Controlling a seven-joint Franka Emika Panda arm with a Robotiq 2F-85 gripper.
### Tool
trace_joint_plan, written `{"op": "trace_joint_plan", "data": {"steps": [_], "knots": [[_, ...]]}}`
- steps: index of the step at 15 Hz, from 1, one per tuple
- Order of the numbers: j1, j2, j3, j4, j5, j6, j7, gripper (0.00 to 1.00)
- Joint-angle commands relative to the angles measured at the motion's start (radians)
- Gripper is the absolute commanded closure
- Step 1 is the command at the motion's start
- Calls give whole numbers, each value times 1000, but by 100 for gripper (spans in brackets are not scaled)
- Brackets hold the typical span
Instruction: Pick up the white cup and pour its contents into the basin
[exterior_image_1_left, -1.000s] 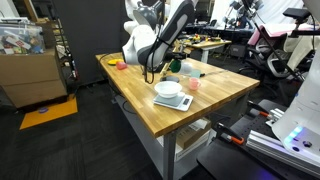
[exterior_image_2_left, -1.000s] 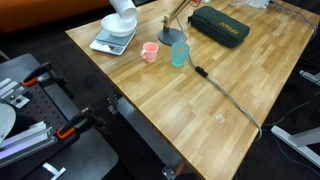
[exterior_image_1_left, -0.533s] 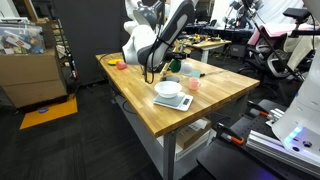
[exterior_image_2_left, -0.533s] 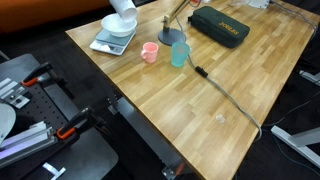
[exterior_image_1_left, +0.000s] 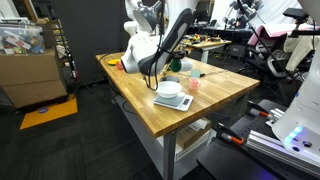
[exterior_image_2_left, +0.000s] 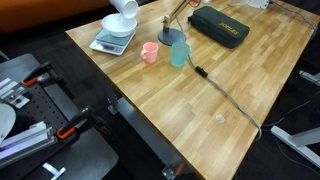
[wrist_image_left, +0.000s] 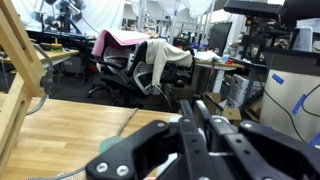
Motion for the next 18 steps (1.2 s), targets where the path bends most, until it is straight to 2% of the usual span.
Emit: {"op": "trace_joint_plan", "data": {"steps": [1, 9, 18], "knots": [[35, 53, 6, 29, -103, -88, -79, 98], [70, 114, 2, 26, -282, -144, -204, 98], [53, 113, 9, 28, -292, -136, -216, 98]]}}
